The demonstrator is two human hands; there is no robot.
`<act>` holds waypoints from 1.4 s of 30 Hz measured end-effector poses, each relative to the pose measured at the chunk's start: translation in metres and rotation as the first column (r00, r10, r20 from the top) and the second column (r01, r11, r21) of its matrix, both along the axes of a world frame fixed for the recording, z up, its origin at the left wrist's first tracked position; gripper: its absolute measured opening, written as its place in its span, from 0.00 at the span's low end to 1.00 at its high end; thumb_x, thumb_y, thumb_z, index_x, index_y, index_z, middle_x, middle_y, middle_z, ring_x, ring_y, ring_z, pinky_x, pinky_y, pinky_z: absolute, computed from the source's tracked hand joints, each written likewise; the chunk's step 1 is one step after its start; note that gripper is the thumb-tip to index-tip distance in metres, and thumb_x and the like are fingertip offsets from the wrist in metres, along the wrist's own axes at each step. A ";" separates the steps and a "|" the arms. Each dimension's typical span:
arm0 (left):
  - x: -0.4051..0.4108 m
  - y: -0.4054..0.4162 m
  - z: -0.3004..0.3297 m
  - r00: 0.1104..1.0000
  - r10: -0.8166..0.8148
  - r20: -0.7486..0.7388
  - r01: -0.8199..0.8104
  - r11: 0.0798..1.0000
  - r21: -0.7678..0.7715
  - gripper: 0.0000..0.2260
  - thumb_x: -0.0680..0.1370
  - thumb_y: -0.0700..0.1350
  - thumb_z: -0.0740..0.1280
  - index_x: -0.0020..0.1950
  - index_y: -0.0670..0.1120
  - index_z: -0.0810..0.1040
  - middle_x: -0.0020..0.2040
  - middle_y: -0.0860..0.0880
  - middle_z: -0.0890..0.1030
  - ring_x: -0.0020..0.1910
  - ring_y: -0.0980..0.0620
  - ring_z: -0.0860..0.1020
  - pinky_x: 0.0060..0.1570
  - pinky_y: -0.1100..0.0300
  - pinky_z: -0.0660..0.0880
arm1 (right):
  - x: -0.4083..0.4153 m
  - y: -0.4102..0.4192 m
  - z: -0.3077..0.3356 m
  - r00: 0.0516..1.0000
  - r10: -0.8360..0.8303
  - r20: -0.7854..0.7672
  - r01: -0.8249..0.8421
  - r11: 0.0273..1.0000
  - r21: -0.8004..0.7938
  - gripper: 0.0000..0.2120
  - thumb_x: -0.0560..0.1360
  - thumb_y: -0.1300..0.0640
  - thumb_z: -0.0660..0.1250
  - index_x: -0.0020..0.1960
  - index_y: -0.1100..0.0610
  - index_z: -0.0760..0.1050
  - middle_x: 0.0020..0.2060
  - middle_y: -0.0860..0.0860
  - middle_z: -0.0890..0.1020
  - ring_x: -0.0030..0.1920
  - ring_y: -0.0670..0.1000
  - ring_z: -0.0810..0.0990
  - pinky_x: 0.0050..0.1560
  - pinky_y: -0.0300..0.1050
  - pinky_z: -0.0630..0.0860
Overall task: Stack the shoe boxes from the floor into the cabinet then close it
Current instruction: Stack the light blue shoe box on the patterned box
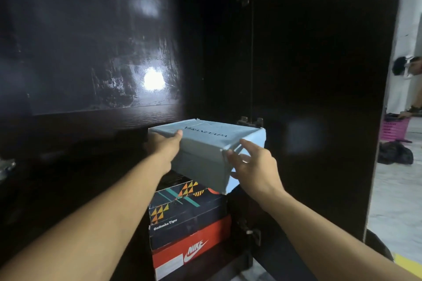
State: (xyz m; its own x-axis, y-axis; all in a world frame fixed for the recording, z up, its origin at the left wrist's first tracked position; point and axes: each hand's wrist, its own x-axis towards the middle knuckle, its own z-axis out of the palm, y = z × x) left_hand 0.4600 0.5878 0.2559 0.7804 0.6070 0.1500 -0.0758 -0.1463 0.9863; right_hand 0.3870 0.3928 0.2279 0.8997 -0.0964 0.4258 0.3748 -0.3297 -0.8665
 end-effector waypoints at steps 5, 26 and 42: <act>-0.023 -0.032 -0.005 0.945 -0.326 0.028 0.321 0.940 0.116 0.42 0.69 0.67 0.70 0.76 0.48 0.61 0.73 0.47 0.66 0.71 0.44 0.66 0.64 0.51 0.65 | 0.027 0.006 -0.001 0.998 0.058 -0.015 -0.060 0.979 -0.193 0.19 0.76 0.68 0.59 0.62 0.54 0.78 0.53 0.55 0.84 0.54 0.55 0.81 0.54 0.48 0.80; 0.060 -0.010 -0.021 0.989 -0.128 -0.071 0.147 0.830 0.539 0.45 0.71 0.52 0.76 0.80 0.52 0.52 0.77 0.47 0.63 0.75 0.42 0.62 0.69 0.44 0.65 | 0.137 -0.004 -0.001 0.965 0.016 -0.263 -0.209 0.655 -0.726 0.40 0.78 0.70 0.59 0.80 0.53 0.41 0.79 0.54 0.56 0.76 0.60 0.60 0.70 0.52 0.69; 0.048 -0.023 -0.030 0.998 -0.027 0.049 -0.020 0.648 0.761 0.53 0.64 0.62 0.77 0.79 0.49 0.50 0.77 0.43 0.60 0.75 0.40 0.59 0.71 0.38 0.62 | 0.122 -0.022 -0.004 0.977 0.028 -0.210 -0.176 0.664 -0.727 0.37 0.79 0.59 0.64 0.80 0.51 0.45 0.76 0.56 0.64 0.69 0.58 0.71 0.66 0.50 0.72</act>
State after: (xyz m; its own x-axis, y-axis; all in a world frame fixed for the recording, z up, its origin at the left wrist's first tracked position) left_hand 0.5079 0.5649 0.2259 0.7594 0.2578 0.5973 -0.1247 -0.8435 0.5225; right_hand 0.5091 0.3710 0.2240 0.9467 0.2799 0.1594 0.3213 -0.8558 -0.4053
